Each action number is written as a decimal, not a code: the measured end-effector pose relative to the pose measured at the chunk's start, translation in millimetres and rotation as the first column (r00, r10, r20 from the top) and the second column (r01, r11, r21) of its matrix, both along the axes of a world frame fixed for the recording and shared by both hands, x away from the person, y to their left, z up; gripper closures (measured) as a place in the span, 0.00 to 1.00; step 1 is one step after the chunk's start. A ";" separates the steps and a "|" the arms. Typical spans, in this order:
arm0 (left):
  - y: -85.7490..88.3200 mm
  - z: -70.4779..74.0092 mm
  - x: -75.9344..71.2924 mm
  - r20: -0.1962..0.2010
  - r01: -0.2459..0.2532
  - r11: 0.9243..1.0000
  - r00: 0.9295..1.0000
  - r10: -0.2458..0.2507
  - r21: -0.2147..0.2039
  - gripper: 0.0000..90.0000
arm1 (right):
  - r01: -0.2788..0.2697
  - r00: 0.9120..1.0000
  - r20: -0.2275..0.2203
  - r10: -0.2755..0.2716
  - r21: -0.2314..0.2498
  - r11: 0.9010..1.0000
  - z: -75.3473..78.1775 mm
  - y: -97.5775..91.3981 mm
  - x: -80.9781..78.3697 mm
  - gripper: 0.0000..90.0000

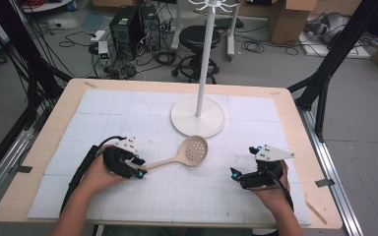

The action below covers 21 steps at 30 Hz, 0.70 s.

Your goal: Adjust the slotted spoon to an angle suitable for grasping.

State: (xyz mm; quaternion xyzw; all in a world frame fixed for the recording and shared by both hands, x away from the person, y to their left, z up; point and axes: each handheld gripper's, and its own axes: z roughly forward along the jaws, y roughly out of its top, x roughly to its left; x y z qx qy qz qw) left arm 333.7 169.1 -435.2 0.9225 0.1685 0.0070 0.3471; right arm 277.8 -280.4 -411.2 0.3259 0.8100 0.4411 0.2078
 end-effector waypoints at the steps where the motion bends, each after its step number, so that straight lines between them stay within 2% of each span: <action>1: -0.6 0.1 -0.1 0.003 0.006 1.000 1.000 -0.006 -0.008 0.67 | -0.003 1.000 0.005 0.003 -0.003 1.000 0.1 0.1 0.3 0.01; 2: -1.1 0.4 -0.2 0.009 0.027 1.000 1.000 -0.027 -0.006 0.76 | -0.002 1.000 0.001 0.002 0.000 1.000 0.3 0.7 0.0 0.01; 3: -1.1 0.4 -0.2 0.009 0.027 1.000 1.000 -0.027 -0.006 0.79 | -0.002 1.000 0.001 0.002 -0.003 1.000 0.2 1.0 -0.3 0.01; 9: -9.4 0.2 -1.1 0.035 0.057 0.998 0.998 -0.057 -0.005 0.80 | -0.007 1.000 -0.003 0.007 -0.010 1.000 0.1 3.2 -0.2 0.01; 13: -17.8 0.7 -0.9 0.035 0.075 0.997 0.997 -0.075 0.002 0.80 | -0.013 1.000 0.004 0.013 -0.007 1.000 1.5 5.0 -0.2 0.01; 21: -58.8 0.9 1.9 0.036 0.162 0.987 0.986 -0.162 0.002 0.79 | -0.019 1.000 0.012 0.019 0.006 1.000 4.3 4.7 -1.2 0.01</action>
